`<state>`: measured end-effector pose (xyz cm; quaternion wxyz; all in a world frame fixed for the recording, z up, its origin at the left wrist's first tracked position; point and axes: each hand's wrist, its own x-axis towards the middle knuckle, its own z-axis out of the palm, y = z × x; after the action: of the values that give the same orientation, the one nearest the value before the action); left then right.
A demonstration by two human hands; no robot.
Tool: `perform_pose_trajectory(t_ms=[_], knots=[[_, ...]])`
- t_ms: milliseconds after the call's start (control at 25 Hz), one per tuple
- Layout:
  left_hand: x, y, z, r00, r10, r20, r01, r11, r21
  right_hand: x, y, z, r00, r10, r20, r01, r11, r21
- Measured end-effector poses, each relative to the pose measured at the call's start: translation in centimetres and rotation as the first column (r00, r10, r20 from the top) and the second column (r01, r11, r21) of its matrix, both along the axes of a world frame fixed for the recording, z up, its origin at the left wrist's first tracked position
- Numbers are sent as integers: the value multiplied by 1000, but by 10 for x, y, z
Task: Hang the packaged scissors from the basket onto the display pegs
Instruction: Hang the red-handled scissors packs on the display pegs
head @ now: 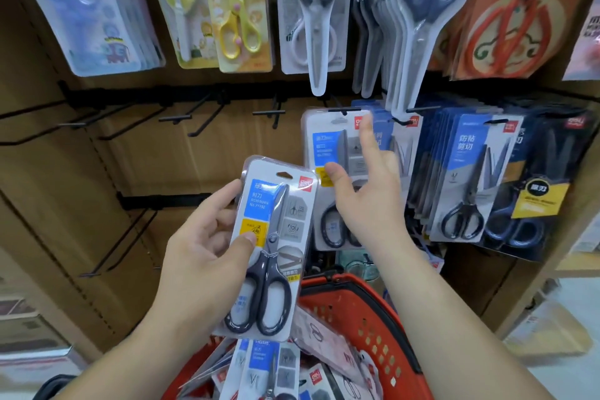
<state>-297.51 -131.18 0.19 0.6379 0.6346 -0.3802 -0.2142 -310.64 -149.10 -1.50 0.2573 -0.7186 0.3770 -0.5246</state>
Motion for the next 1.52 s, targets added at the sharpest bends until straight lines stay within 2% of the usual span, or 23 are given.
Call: perform_pose_trajectory(t_ms=[80, 200, 400, 520, 640, 800, 920, 1040, 1240, 1360, 1520], knots=[[3, 2, -1, 1000, 0, 11, 0, 1000, -19, -1, -3, -9, 996, -82, 31, 85, 992, -89], [4, 1, -3, 1000, -9, 15, 10, 1000, -26, 2, 1, -15, 999, -41, 36, 44, 993, -107], [3, -2, -3, 999, -32, 6, 32, 999, -37, 6, 7, -13, 982, -73, 177, 74, 997, 2], [3, -5, -2, 999, -36, 3, 36, 999, -39, 4, 2, -2, 994, 2, 109, -17, 991, 134], [4, -14, 0, 999, -54, 1, 54, 998, -45, -5, -7, 3, 995, 76, 70, -89, 976, 201], [-7, -41, 6, 990, -119, 71, 125, 989, -83, -23, -5, 17, 972, -3, 237, -54, 971, 231], [-20, -74, 4, 985, -142, 93, 154, 979, -130, -34, 0, 28, 938, 81, 337, -183, 941, 284], [-27, -102, -1, 987, -136, 91, 148, 978, -146, -34, -3, 26, 946, 141, 292, -230, 927, 297], [-29, -114, -22, 975, -108, 196, 133, 984, -120, -31, -14, 17, 966, 47, 254, -104, 972, 213], [-24, -112, -32, 959, -58, 278, 84, 993, -83, -27, -14, 13, 970, 39, 241, -82, 982, 171], [-9, -128, -24, 928, -17, 372, 35, 998, -42, -24, -18, 7, 990, -21, 142, -5, 984, 177]])
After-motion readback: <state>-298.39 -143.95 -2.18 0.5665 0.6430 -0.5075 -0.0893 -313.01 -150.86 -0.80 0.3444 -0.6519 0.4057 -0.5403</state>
